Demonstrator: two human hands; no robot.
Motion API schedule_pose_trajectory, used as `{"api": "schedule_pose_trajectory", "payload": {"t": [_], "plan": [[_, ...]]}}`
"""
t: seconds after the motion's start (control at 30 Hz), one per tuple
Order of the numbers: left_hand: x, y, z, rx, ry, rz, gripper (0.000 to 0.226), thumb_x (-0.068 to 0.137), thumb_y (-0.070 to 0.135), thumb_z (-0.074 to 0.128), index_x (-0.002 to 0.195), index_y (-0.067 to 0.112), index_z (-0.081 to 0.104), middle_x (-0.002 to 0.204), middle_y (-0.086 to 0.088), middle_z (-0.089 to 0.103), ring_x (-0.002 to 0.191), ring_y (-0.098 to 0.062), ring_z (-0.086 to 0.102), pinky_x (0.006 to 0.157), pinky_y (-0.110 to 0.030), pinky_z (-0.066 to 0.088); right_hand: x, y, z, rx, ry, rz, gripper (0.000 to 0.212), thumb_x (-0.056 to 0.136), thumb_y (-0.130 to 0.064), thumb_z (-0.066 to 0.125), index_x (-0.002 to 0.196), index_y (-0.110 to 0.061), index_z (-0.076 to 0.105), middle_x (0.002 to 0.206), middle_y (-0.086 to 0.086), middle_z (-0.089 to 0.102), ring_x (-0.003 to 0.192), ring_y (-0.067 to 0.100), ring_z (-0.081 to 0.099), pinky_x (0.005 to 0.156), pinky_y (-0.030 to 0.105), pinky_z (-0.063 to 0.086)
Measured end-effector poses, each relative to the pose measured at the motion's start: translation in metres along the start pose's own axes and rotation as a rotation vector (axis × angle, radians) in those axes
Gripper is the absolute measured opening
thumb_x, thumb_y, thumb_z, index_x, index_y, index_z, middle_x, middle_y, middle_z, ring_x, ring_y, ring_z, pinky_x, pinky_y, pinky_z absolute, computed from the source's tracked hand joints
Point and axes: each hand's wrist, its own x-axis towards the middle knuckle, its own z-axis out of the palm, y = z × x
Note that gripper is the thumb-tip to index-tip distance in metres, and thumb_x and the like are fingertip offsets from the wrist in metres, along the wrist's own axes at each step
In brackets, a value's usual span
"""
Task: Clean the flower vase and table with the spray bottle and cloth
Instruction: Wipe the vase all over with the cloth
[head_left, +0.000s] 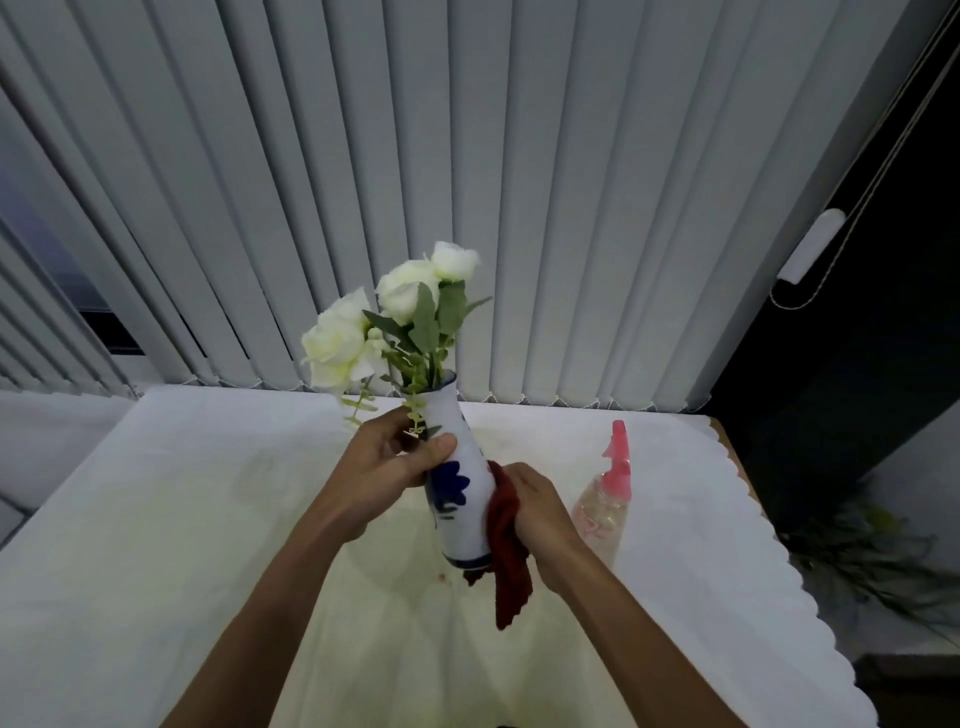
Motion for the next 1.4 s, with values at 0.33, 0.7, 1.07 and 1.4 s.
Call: {"api": "schedule_pose_trajectory", "payload": {"t": [0.33,0.7,1.07,1.4], "plan": [[0.002,0.010,0.007,-0.021,-0.003,0.022,0.019,0.086,0.021,0.079,0.102,0.013,0.073,0.104,-0.015,0.077,0.100,-0.033,0.073,0.083,-0.041,0.063,-0.004,-0.012,0.011,0.147,0.110,-0.044,0.023,0.108,-0.031,0.045,0.102,-0.018,0.063,0.107,0.006,0.073,0.100,0.026,0.069,0.079,0.034,0.055],[-0.005,0.008,0.019,0.249,0.012,-0.044,0.042,0.085,0.058,0.069,0.118,0.034,0.061,0.108,0.015,0.071,0.103,-0.011,0.068,0.089,-0.036,0.057,0.007,0.017,0.017,0.658,0.030,0.411,0.037,0.105,-0.016,0.044,0.119,0.003,0.072,0.106,0.025,0.078,0.102,0.043,0.073,0.083,0.051,0.063],[0.001,-0.003,0.015,0.103,0.038,-0.162,0.035,0.088,0.022,0.076,0.121,0.015,0.067,0.108,-0.009,0.075,0.097,-0.025,0.073,0.078,-0.046,0.065,0.016,-0.036,0.031,0.058,0.187,-0.082,0.024,0.104,-0.021,0.041,0.103,-0.014,0.064,0.100,0.003,0.071,0.092,0.023,0.065,0.086,0.038,0.052],[-0.002,-0.006,0.006,0.064,0.027,-0.081,0.034,0.087,0.016,0.078,0.119,0.017,0.068,0.107,-0.006,0.078,0.101,-0.027,0.075,0.080,-0.045,0.064,0.017,0.001,0.019,-0.014,0.012,0.004,0.027,0.100,-0.031,0.045,0.089,-0.021,0.068,0.095,0.001,0.072,0.093,0.024,0.066,0.076,0.036,0.049]]}}
